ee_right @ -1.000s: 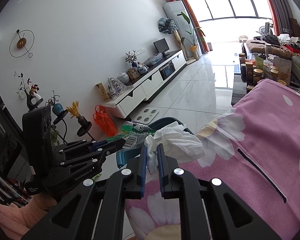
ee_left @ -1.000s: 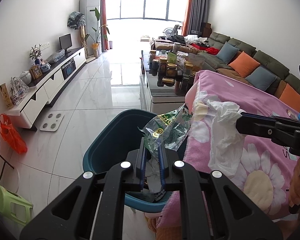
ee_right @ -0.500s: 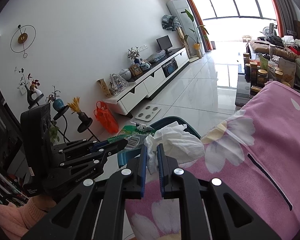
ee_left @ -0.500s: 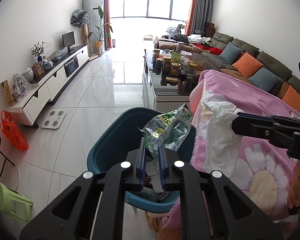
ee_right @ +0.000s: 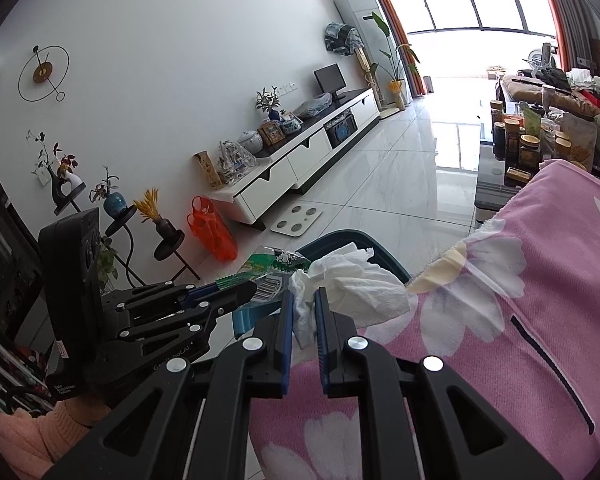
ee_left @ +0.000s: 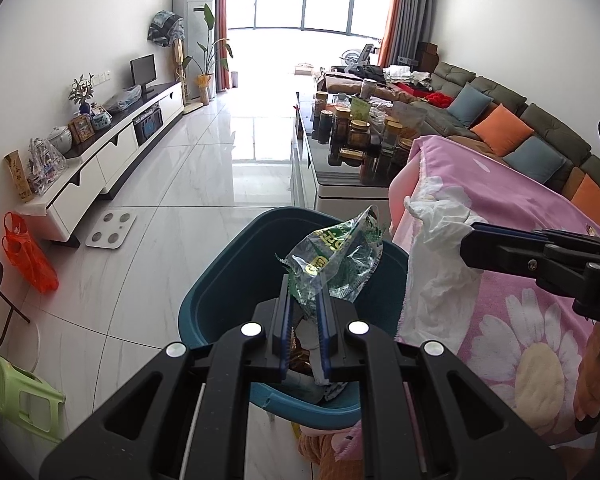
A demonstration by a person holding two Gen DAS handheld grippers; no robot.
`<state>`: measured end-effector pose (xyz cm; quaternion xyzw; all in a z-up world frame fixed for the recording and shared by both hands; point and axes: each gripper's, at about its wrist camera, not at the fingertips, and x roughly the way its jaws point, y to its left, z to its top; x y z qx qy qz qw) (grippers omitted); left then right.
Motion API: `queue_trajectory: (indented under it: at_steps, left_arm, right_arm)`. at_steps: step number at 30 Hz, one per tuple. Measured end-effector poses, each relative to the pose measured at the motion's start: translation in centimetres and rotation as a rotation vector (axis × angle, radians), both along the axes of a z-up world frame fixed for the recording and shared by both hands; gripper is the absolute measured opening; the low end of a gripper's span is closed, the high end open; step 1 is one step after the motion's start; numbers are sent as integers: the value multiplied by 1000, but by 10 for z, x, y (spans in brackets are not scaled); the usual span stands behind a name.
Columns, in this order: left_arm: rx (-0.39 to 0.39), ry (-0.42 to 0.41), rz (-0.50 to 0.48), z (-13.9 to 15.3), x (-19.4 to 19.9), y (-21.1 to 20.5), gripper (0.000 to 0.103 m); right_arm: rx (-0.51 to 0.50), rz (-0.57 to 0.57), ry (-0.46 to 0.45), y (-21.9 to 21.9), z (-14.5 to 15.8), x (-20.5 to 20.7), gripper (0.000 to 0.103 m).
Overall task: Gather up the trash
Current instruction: 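Lower the left tool into the teal bin while the right tool lowers the tissue beside it, then open the left tool in the teal bin while the right tool opens too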
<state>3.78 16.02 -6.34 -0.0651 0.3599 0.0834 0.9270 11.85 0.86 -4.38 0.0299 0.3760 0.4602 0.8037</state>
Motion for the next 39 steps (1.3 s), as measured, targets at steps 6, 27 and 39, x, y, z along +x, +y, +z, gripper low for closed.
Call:
queue_trajectory:
  at_steps: [6,27,39]
  left_arm:
    - [-10,13,10,-4,6,1,12]
    - [-37,72,45,-33,26,17,12]
    - [-67,110,52,-50,41,23,15]
  right_arm:
    - [-15,11,-1,11,-2,2,10]
    - [-93,40,42,48,-20,13,10]
    - [-127,39,91,64,-27,24,16]
